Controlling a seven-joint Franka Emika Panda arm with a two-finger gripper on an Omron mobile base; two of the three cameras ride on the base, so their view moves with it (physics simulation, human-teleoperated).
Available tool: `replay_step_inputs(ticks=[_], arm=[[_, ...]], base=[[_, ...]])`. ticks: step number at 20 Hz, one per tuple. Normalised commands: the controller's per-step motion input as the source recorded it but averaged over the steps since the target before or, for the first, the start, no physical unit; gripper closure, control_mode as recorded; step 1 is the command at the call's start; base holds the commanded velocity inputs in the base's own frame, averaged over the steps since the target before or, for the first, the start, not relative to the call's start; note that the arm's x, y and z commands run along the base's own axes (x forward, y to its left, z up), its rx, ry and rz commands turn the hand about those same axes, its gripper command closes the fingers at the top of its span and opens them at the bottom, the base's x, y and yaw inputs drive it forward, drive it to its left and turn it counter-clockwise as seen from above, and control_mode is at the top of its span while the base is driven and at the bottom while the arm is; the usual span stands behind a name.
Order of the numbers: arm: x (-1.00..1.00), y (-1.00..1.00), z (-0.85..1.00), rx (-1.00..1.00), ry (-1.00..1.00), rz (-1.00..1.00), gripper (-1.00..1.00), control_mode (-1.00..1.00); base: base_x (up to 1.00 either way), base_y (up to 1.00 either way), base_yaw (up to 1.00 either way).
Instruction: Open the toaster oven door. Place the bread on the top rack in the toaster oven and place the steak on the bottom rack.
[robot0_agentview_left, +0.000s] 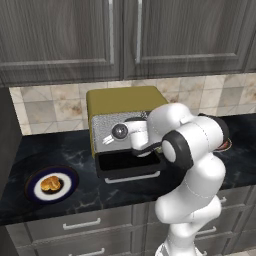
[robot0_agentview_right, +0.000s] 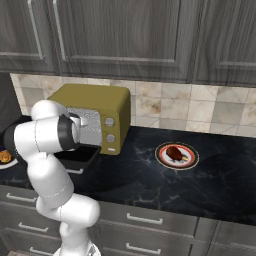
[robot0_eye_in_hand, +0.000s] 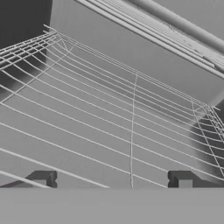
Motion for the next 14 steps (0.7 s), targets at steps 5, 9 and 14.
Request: replay_step_inputs(ticks=[5, 9, 14], arm=[[0.20, 0.00, -0.20, 0.06, 0.01, 0.00, -1.00, -1.00], [0.18, 0.01, -0.21, 0.08, 0.04, 0.00, -1.00, -1.00], [0.27, 0.00, -0.12, 0.04, 0.00, 0.00, -1.00, -1.00]], base=[[0.00, 0.00, 0.00], [0.00, 0.00, 0.00], [0.00, 0.00, 0.00]])
